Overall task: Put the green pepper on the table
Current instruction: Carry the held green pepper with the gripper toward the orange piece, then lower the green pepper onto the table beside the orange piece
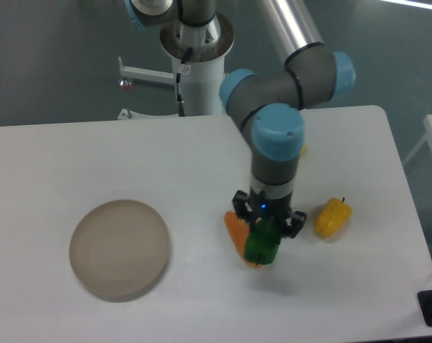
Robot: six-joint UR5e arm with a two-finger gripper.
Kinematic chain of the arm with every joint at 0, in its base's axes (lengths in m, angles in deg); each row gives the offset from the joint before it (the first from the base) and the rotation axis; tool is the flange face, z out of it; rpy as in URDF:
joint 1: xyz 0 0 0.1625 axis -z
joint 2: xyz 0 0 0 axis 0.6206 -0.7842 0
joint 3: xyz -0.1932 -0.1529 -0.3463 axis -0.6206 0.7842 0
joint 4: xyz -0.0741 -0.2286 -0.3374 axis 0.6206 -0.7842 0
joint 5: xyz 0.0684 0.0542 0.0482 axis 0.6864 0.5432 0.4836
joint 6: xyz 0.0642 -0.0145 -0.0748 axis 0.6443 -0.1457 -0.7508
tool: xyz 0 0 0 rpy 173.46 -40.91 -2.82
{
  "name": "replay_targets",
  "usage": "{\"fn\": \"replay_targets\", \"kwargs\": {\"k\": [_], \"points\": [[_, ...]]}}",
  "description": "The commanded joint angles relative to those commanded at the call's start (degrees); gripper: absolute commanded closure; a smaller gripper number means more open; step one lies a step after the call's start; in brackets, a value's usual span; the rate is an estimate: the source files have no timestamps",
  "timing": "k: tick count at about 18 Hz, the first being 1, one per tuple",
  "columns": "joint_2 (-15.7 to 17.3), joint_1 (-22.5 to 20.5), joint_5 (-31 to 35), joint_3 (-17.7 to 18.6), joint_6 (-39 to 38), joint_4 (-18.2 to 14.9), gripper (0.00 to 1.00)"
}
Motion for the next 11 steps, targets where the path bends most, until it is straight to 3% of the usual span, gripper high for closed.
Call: {"fn": "replay_targets", "kwargs": {"k": [5,11], "points": [[-4.5,2.9,0.6,-2.3,0.7,3.8,0.58],[-7.4,3.9,1.2,-4.7,1.5,4.1,0.57]]}}
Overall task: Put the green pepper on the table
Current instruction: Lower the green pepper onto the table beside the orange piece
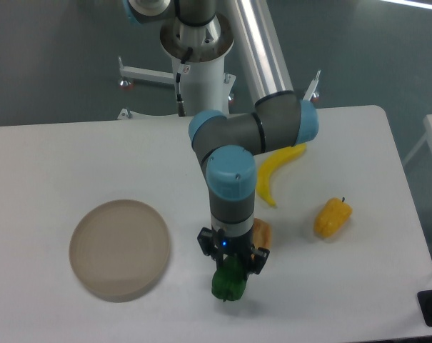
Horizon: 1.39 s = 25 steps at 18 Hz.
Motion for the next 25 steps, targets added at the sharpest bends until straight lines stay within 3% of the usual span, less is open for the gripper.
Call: {"fn": "replay_targets", "kwargs": {"k": [8,25], "points": [[-1.1,1.5,5.4,0.3,2.3,-0.5,0.57],[-1.6,1.9,5.2,0.4,2.4,-0.4,0.57]]}}
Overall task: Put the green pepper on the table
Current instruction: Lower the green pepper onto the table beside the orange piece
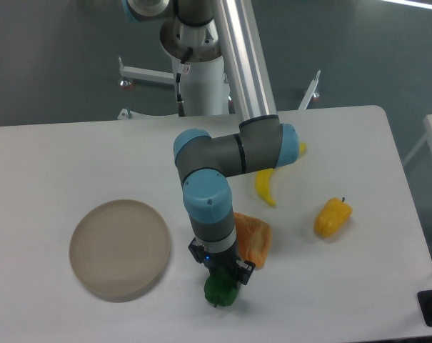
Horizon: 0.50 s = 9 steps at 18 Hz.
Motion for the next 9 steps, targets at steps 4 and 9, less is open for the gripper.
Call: {"fn": "replay_targets", "kwargs": {"k": [4,9], "points": [[-0.1,0.0,0.0,0.0,0.0,0.1,0.56],[-0.4,0.0,0.0,0.0,0.1,0.1,0.41]]}}
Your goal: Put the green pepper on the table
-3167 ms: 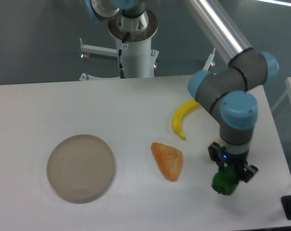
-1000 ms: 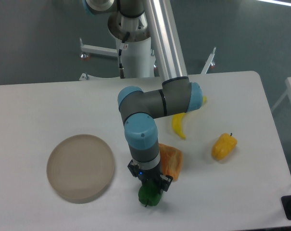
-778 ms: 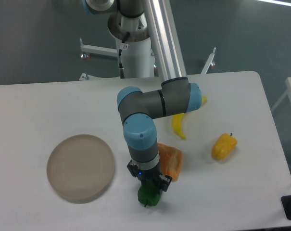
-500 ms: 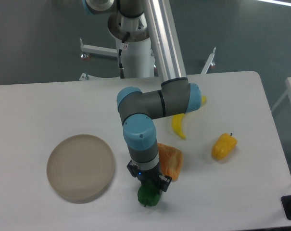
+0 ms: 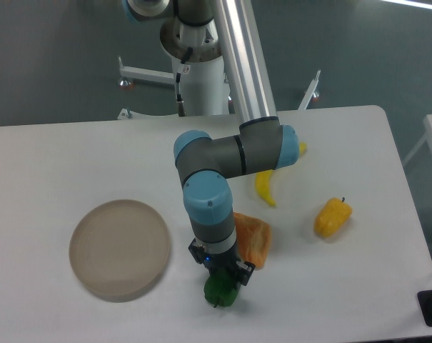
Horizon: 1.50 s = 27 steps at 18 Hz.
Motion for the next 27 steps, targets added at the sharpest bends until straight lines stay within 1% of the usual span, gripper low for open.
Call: {"fn": "replay_targets", "kwargs": {"k": [1,2,3,6,7,10,13,15,17,20,25,27], "points": [[-0.1,0.0,0.0,0.0,0.1,0.0,0.37],[-0.1,0.0,0.1,0.0,0.2,0.1,0.27],[-0.1,0.0,0.1,0.0,0.3,0.1,0.19],[0.2,0.0,0.1,-0.2,0.3,0.0,0.07],[0.2,-0.1,0.0,-0.3,0.4,0.1,0.05],[0.7,-0.2,0.1,-0.5,0.5,0.0,0.01],[2.2,-0.6,0.1,0.0,1.1,-0.3,0.01],[3.5,-1.5,0.1,0.3,3.2,-0.5,0.01],[4.9,-3.2,0.0,0.4,5.7,-0.7,0.01],[5.8,-5.7,-0.1,0.6,9.6,-2.4,0.01],[8.0,-11.2,-0.5,2.6,18.6,-3.2,0.01],[9.4,-13.8,-1.0,3.8,23.2,-3.8,0.01]]}}
